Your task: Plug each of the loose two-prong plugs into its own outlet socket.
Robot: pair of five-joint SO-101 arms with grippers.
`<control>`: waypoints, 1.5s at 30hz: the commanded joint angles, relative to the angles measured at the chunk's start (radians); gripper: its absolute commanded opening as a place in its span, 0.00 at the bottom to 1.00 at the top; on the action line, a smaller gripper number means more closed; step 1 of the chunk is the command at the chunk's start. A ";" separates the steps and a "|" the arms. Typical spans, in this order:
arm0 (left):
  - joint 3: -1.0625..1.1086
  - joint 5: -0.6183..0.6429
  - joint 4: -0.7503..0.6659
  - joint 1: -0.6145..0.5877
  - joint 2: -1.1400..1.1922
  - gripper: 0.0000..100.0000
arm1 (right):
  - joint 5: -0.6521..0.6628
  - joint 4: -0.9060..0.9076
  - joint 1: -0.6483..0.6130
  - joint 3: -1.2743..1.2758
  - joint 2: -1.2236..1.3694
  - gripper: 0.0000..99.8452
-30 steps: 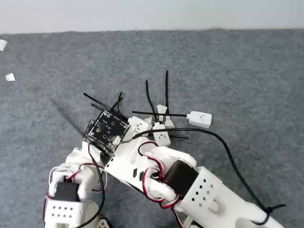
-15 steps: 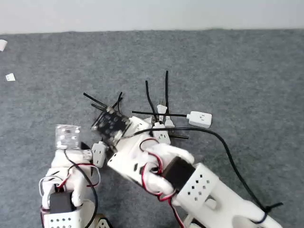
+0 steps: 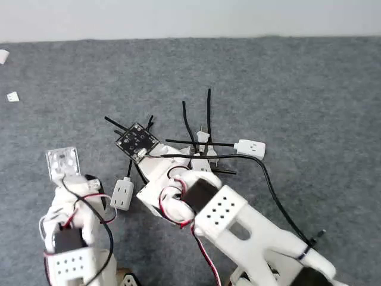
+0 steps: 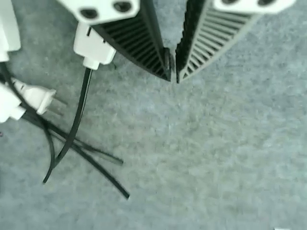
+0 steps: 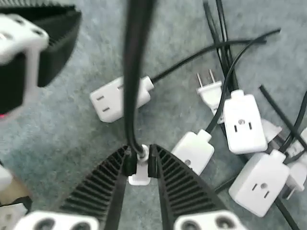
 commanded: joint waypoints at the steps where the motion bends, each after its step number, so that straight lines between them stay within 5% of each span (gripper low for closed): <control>1: -0.119 0.015 -0.066 0.046 0.253 0.07 | -0.046 0.002 0.079 -0.014 -0.001 0.01; 6: -0.237 0.015 -0.051 0.100 0.571 0.25 | -0.061 0.119 0.277 -0.017 -0.031 0.01; 21: -0.312 -0.037 -0.008 0.180 0.752 0.22 | 0.084 0.065 0.595 0.180 0.051 0.01; 33: -0.335 -0.049 -0.008 0.170 0.724 0.22 | 0.083 -0.008 0.602 0.207 0.062 0.01; 45: -0.148 -0.161 -0.006 0.269 0.319 0.22 | 0.083 -0.010 0.581 0.212 0.062 0.01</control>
